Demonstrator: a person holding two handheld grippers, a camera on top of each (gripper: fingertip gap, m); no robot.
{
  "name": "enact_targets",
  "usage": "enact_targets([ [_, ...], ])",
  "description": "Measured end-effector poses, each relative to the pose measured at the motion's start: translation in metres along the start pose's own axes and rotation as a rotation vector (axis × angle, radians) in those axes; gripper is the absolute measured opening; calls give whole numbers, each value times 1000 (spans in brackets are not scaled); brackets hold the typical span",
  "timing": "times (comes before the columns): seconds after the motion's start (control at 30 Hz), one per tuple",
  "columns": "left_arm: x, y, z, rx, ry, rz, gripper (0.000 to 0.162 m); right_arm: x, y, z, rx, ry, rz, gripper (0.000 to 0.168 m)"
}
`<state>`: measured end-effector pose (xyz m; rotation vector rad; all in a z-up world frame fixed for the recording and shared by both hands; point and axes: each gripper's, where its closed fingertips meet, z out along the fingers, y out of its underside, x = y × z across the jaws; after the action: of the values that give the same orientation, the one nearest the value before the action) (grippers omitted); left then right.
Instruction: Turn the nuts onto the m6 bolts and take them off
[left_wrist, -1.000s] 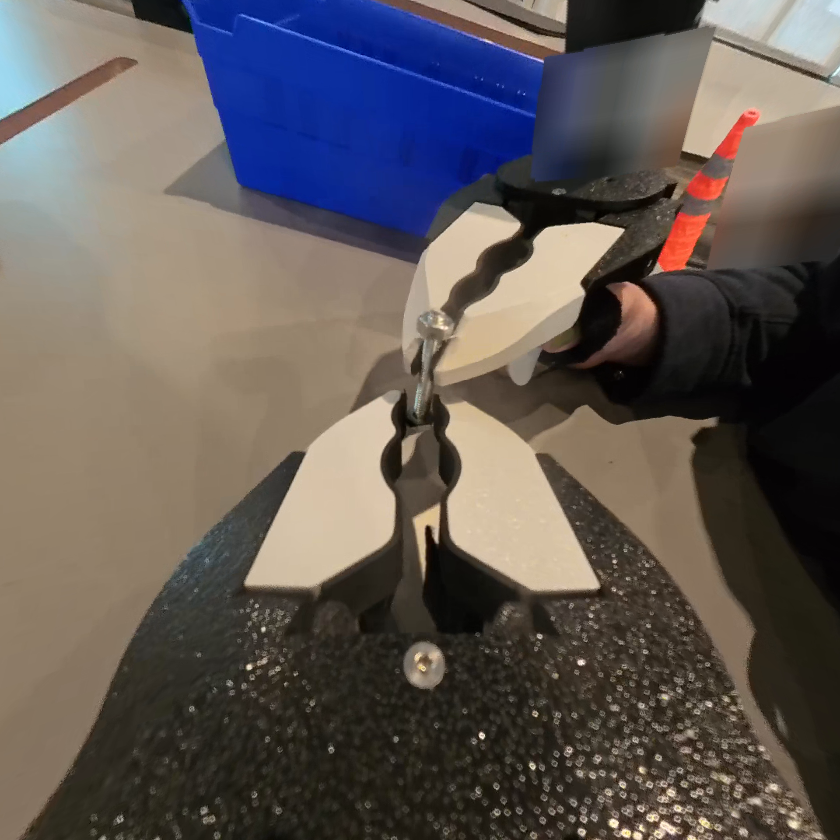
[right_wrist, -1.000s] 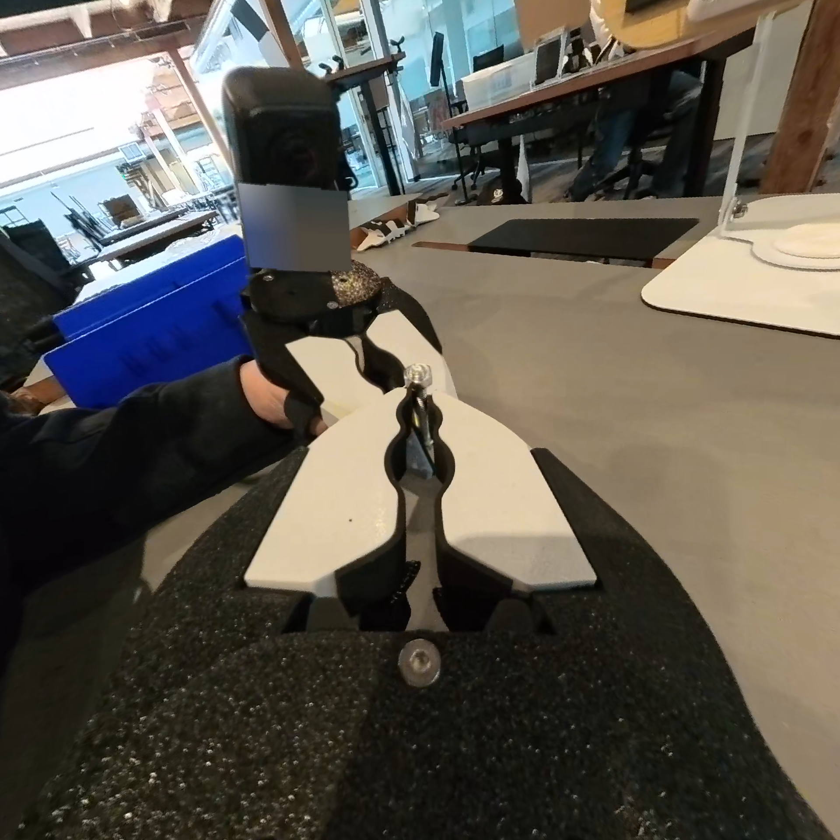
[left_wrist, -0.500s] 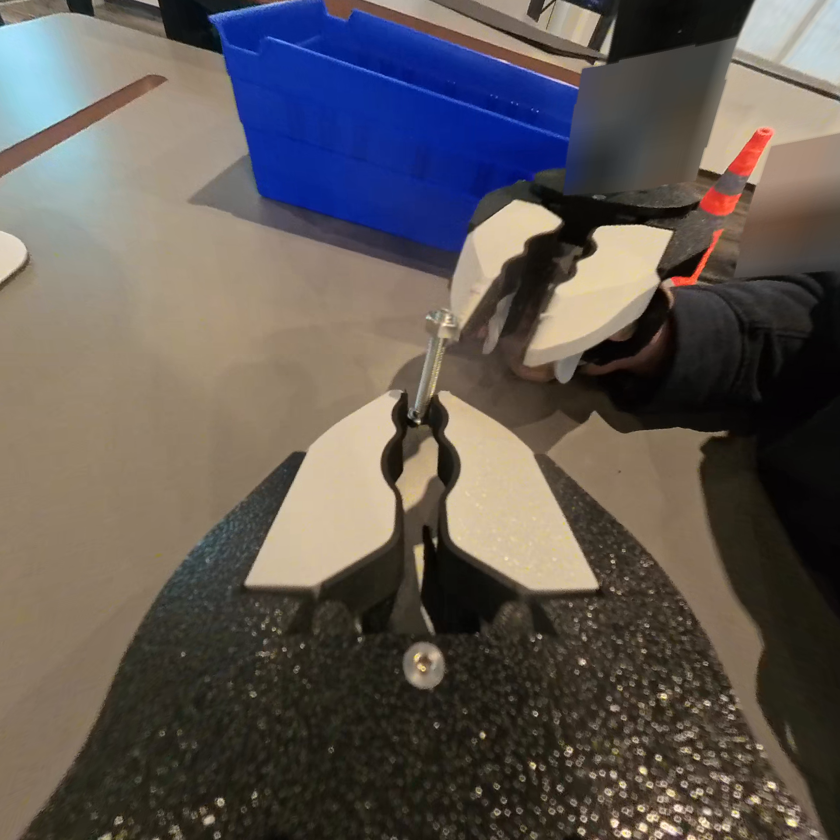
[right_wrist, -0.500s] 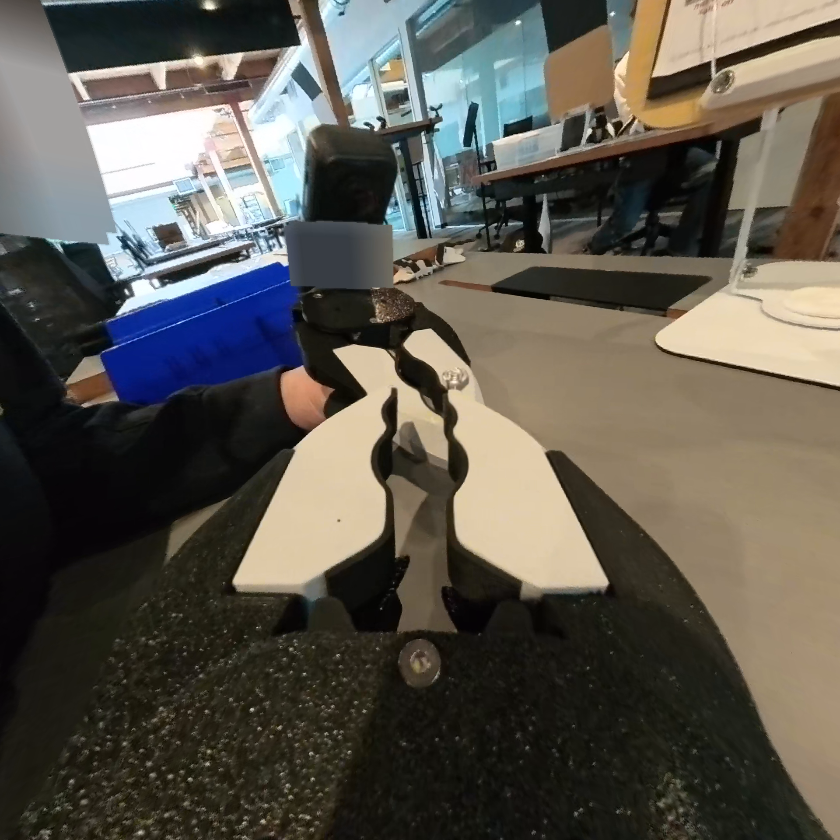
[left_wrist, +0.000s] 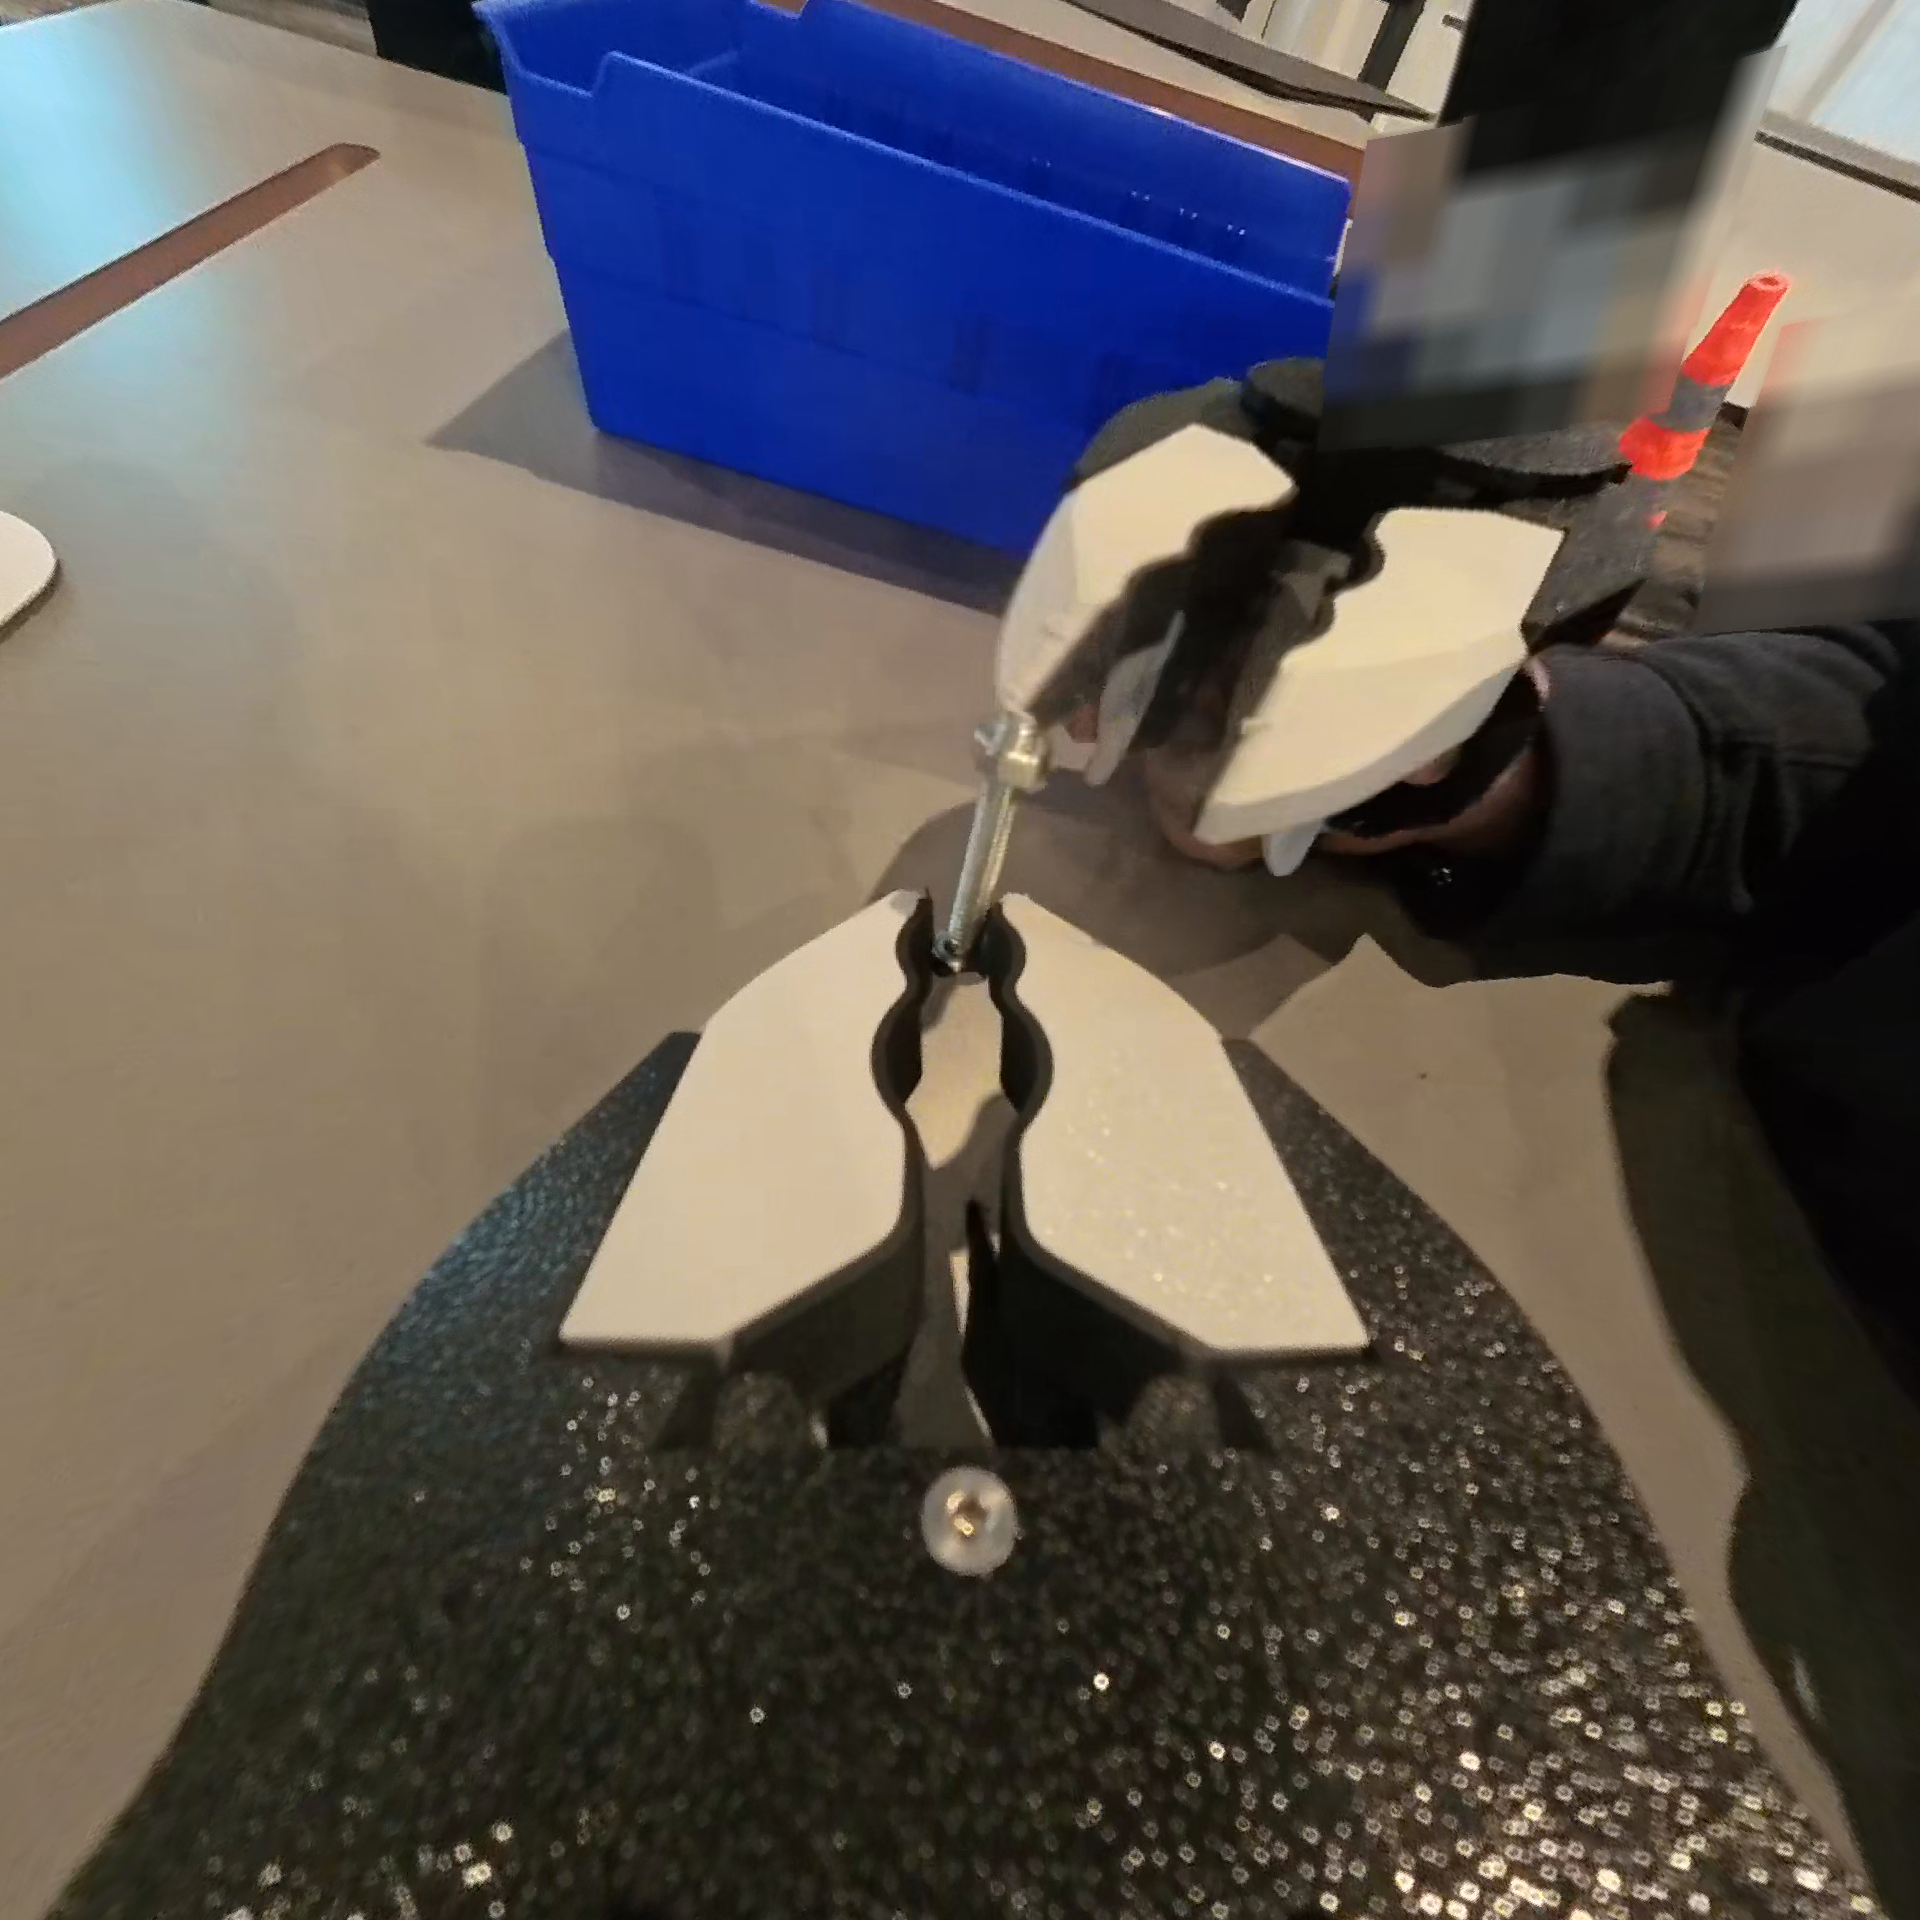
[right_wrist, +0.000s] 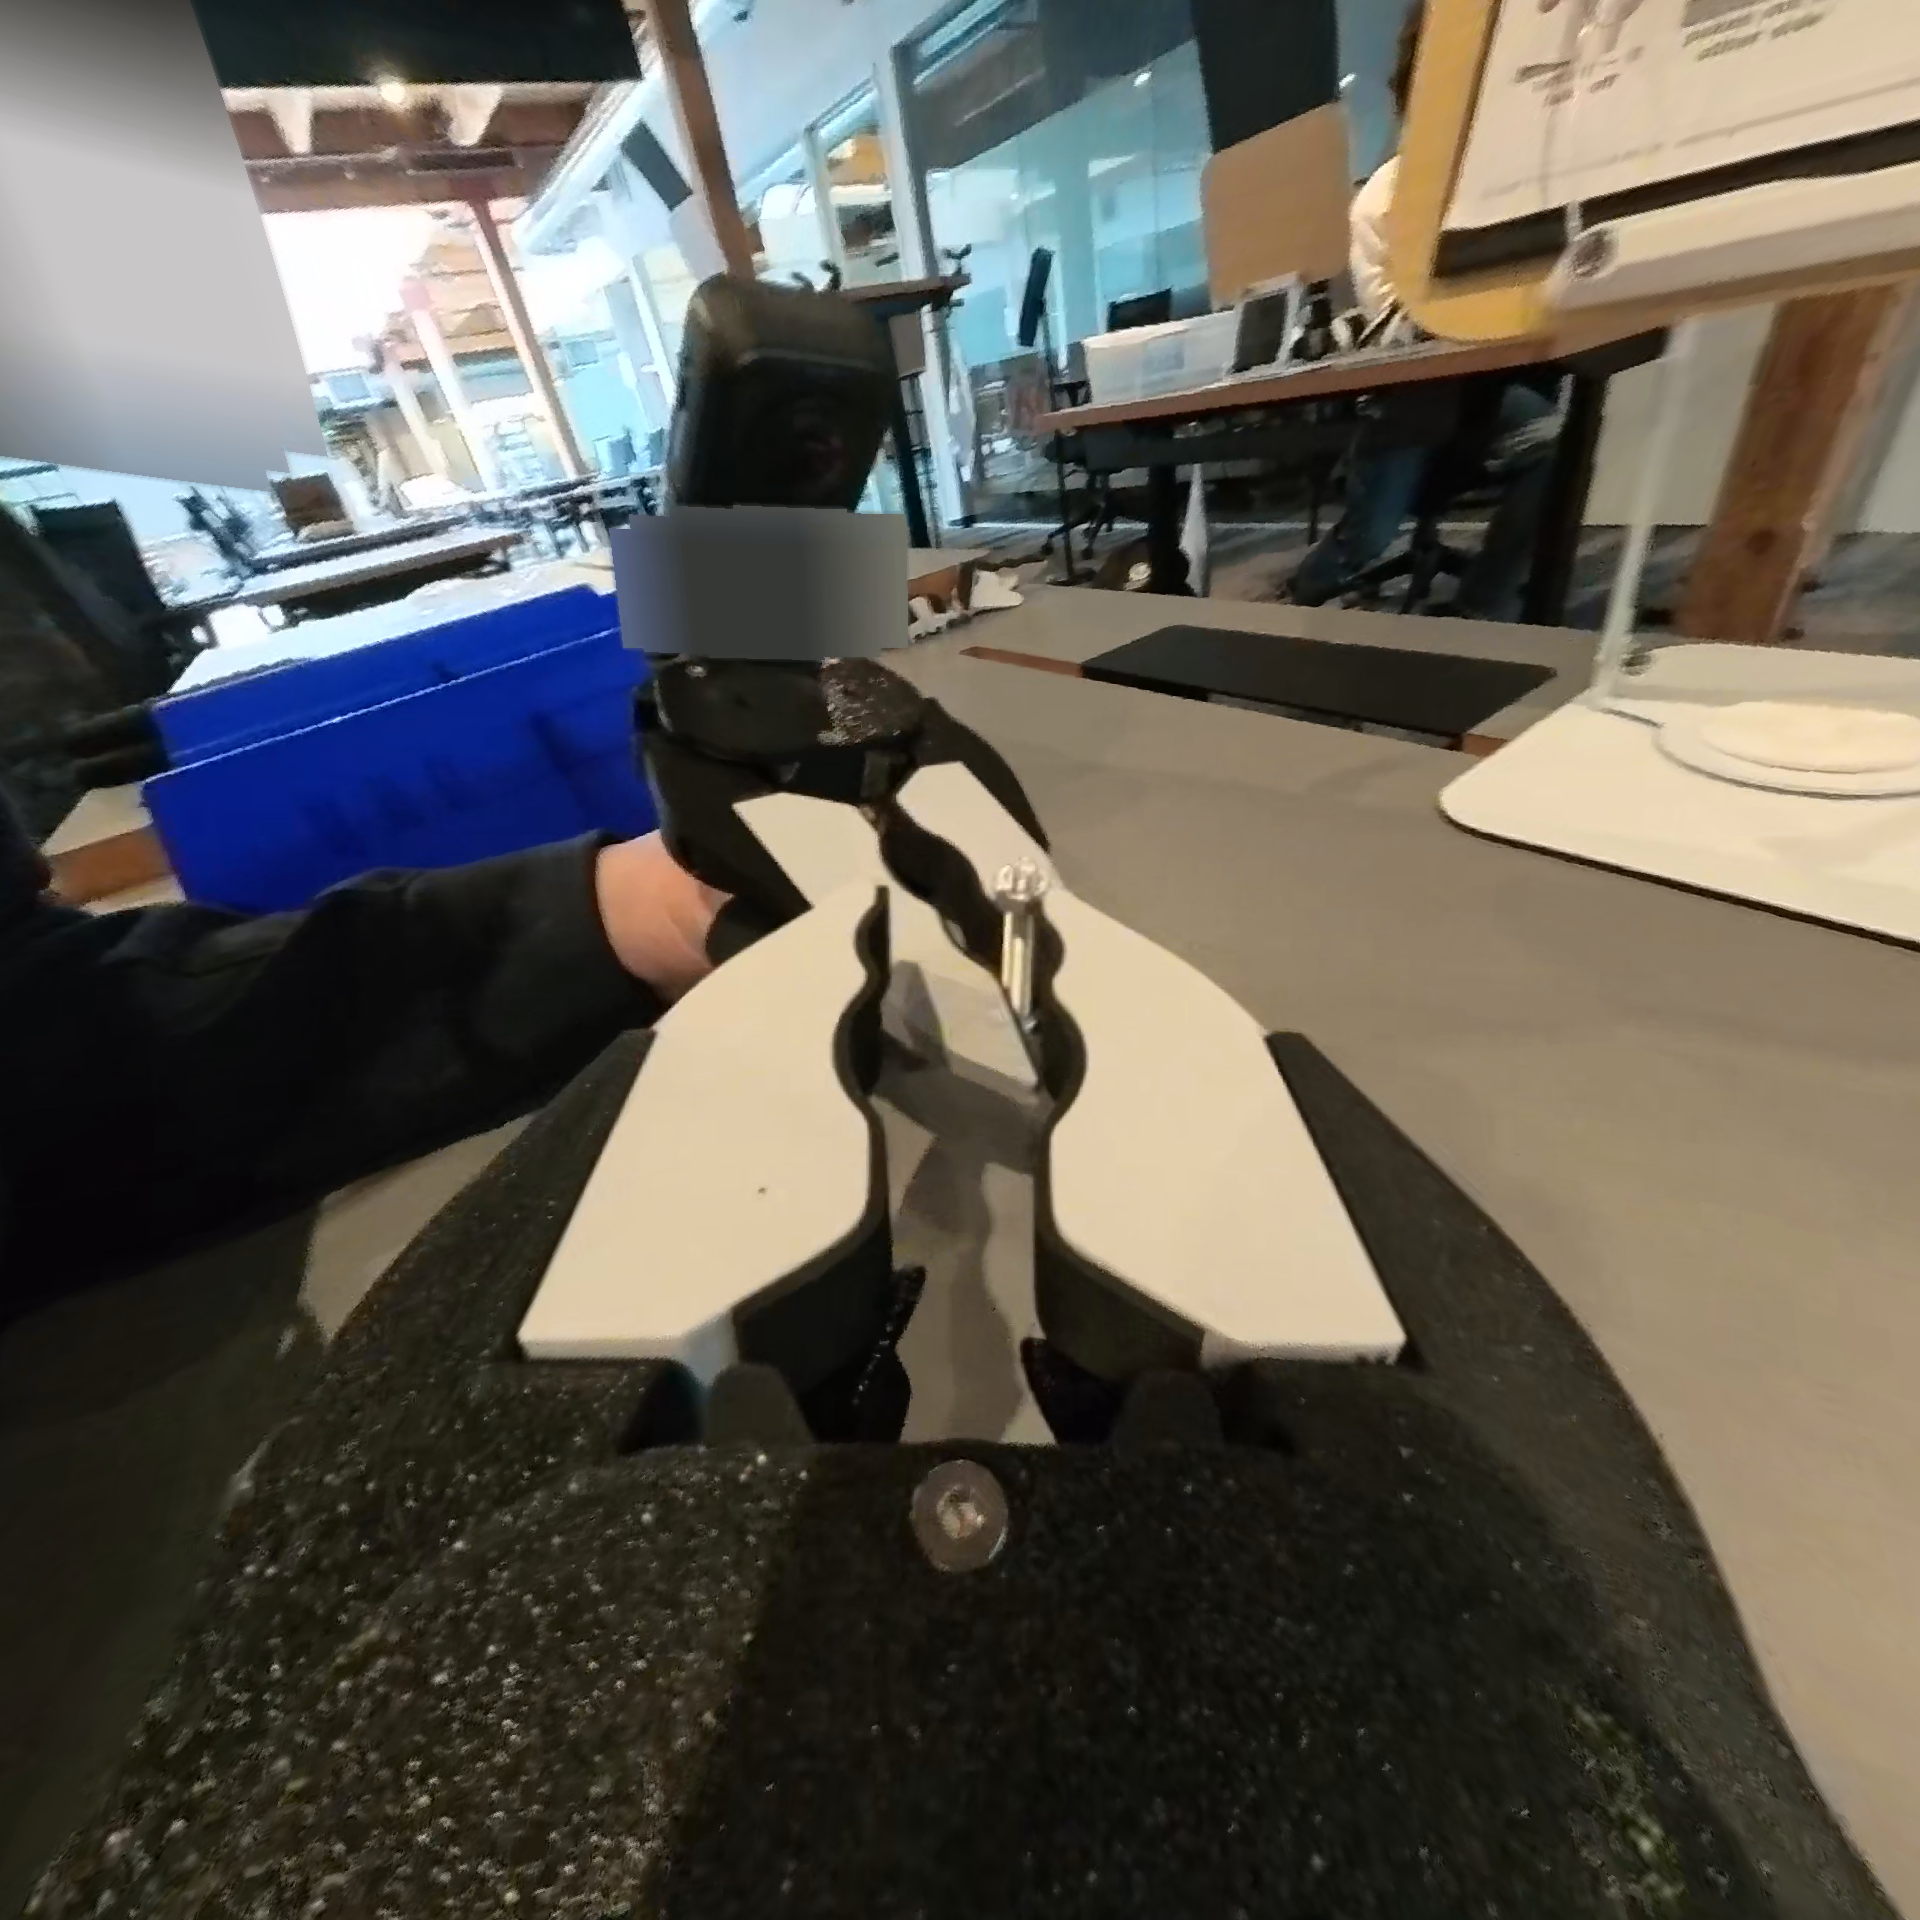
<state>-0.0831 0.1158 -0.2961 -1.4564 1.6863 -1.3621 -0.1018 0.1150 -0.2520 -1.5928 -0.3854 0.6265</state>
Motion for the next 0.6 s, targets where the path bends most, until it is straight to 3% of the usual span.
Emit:
enact_targets([
  [0.03,0,0,0,4,0,-2,9,-5,1,-1,-3,-35,-3,14],
  [0.1,0,-1,-1,6,3,-3,9,-4,-2,-5,21,-14,-8,14],
  [0.23,0,1,1,-5,2,1,10,8,-1,0,4,53,-1,33],
  [0.27,0,0,0,-4,1,0,10,3,1,1,-12,19,-6,28],
  [0.33,0,0,0,4,4,-4,10,-13,1,-3,-7,-80,-19,1],
  [0.37,0,-1,-1,6,5,-5,10,-12,1,-4,2,-69,-17,1],
  [0.5,1,1,0,-3,8,-4,10,4,-1,-3,8,27,8,23],
  [0.6,1,0,0,-3,8,-3,10,7,0,0,0,53,-5,29],
])
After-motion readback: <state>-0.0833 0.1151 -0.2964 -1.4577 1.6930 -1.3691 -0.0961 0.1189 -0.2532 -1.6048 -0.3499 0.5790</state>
